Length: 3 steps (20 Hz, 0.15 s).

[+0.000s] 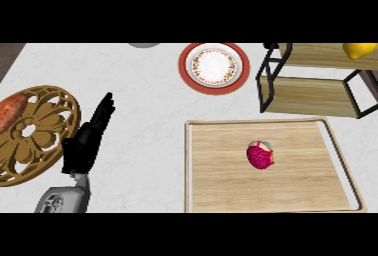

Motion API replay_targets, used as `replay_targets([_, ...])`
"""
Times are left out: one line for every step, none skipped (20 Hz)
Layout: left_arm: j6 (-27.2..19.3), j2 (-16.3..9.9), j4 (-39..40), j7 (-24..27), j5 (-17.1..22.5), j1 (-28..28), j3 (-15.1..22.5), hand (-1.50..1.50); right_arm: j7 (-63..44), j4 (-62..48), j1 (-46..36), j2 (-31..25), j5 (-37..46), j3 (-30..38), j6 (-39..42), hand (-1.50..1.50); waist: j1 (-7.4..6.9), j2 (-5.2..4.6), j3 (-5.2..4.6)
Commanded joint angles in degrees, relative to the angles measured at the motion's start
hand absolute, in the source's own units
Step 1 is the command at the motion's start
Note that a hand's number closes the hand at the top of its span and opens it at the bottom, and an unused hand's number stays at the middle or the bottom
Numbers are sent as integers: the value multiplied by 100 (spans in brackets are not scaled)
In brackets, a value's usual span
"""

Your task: Pick the lemon from the tray and place it in the tiered shelf

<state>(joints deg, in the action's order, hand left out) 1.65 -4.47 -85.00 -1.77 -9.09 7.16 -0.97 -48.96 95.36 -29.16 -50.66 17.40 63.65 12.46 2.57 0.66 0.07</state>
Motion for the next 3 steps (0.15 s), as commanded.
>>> replay_targets([-266,190,262,146,-208,102,89,0,307,-284,644,-281,-908,1190,954,-150,18,-17,0])
replay_targets([24,1,151,-155,80,286,-85,0,266,83,935,-180,-1028,1526,1206,-150,39,-7,0])
replay_targets([-5,18,90,207,-14,-143,6,0,339,-187,1102,-328,-1186,1754,1503,-150,3,-6,-1])
